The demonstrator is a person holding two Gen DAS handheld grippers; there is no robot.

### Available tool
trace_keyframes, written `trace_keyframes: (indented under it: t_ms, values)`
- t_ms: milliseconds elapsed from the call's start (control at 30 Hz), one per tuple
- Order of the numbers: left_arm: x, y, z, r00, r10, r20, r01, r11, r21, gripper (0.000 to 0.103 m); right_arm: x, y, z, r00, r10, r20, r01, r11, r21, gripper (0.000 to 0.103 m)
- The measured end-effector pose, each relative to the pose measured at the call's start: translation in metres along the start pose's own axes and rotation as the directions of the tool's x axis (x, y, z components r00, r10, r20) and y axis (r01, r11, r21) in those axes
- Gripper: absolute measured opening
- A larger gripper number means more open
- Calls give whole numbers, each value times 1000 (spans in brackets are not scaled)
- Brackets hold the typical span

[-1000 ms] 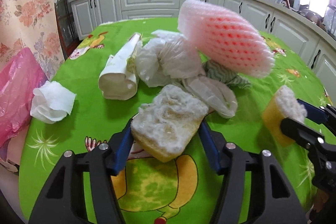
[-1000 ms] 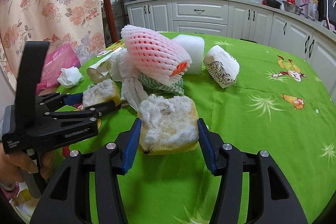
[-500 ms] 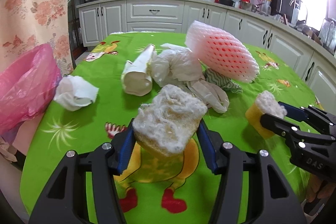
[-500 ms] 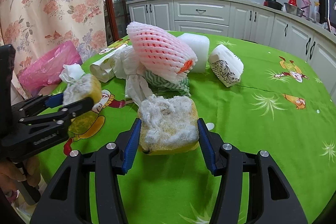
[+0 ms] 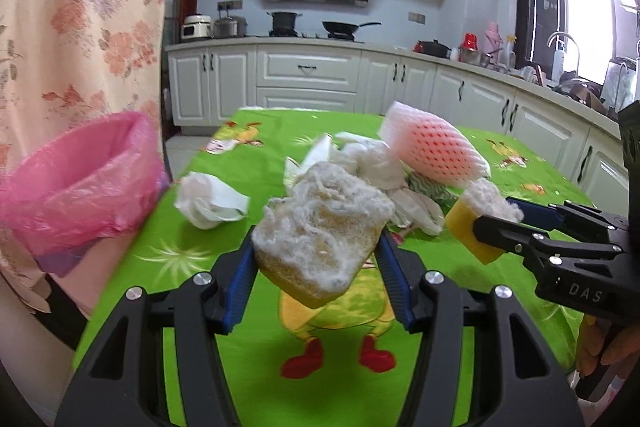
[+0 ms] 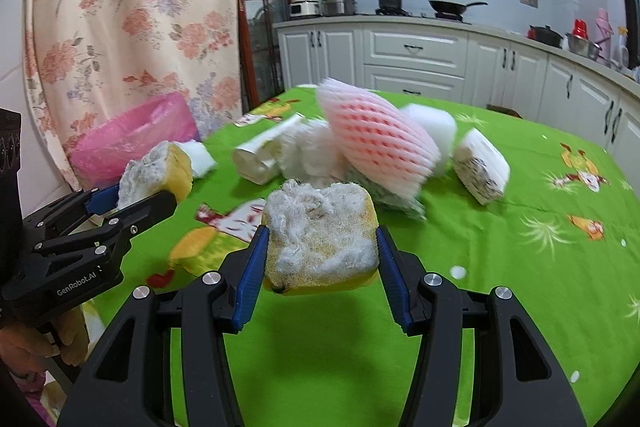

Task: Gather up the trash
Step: 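Carry both yellow sponges over the pink bin and open both tools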

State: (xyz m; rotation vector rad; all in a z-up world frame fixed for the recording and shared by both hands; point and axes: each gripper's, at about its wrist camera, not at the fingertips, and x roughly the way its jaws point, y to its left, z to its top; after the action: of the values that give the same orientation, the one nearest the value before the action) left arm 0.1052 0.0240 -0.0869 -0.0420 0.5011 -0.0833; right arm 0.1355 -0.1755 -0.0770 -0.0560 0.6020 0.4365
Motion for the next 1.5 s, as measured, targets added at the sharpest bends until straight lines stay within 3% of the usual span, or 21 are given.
trace_keyframes:
  t_ms: [567,900,1000,1167,1500]
  values:
    - [-50,71,6,979,175,106,-169,984,-62,55,22,88,43,983,179,45,-168,969,-180,51]
    - [-74,134,25,954,263,144,-250,963,-105,56,49,149,79,950,310,32,-293,923,-251,51]
    - [-75,157,34,947,287,146,-272,955,-115,56,60,162,93,940,340,27,-323,912,-252,51]
    - [-60,199,48,952,286,112,-272,954,-130,56,84,185,118,925,381,10,-367,899,-239,52]
    - [-33,266,67,955,290,64,-271,940,-207,57,131,218,145,925,379,-35,-376,895,-240,54]
